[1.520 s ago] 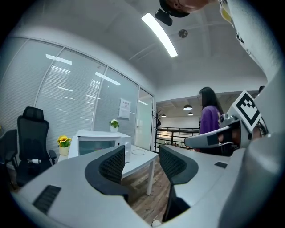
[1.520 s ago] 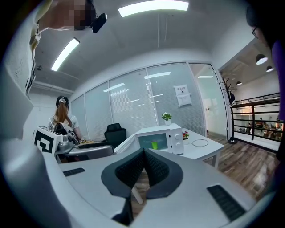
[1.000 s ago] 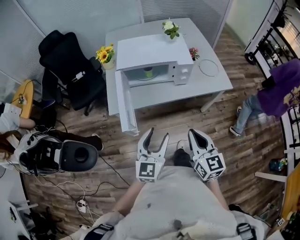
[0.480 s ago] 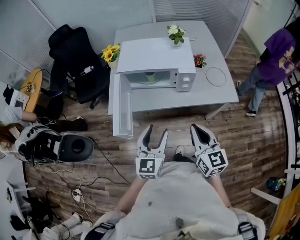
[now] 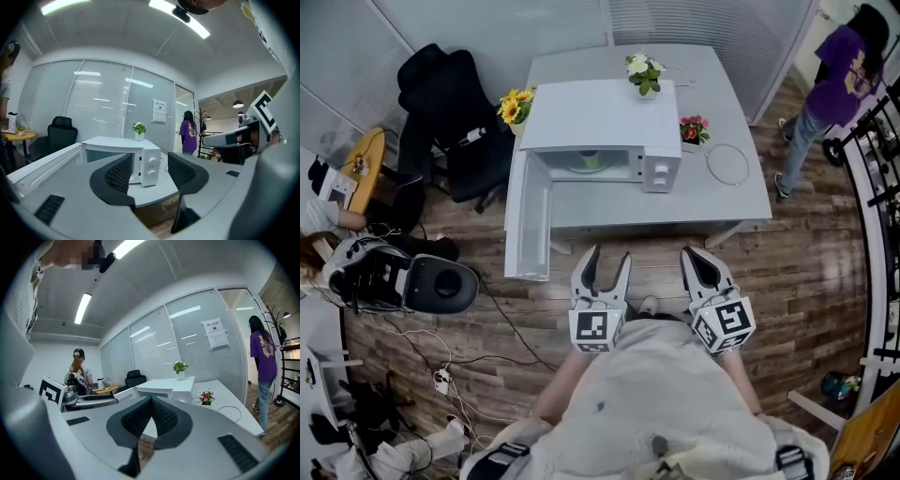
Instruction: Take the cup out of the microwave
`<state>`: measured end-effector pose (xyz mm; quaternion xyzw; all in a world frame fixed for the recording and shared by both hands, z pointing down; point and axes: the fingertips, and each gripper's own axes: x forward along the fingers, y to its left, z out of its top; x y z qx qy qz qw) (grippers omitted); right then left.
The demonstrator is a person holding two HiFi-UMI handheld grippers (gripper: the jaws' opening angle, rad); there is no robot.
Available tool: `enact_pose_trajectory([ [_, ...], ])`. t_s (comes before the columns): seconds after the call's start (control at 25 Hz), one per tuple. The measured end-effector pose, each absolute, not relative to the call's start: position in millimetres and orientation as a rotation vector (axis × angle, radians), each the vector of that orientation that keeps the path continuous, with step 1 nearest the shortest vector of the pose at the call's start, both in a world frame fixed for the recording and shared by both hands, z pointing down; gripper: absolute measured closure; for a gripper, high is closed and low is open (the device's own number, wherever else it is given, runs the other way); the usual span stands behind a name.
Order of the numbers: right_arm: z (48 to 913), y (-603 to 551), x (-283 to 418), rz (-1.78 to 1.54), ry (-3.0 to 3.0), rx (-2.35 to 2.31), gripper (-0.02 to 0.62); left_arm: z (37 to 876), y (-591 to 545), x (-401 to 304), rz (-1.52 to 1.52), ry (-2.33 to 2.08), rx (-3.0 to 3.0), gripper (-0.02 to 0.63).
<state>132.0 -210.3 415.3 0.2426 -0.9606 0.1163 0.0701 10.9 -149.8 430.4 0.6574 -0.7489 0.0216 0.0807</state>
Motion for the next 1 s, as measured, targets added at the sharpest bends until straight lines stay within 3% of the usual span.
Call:
enact_pose_trajectory([
  [0.6, 440.8, -251.1, 123.7, 0.390, -2.840, 0.709, 0.586, 477.4, -190.3, -29.1, 0.178, -2.294, 1.834, 0.356],
  [1.0, 447.8, -303.9, 66.9, 0.351, -2.798, 0.708, 0.586, 500.3, -252.3, -96.7, 0.198, -2.288, 1.792, 0.356],
])
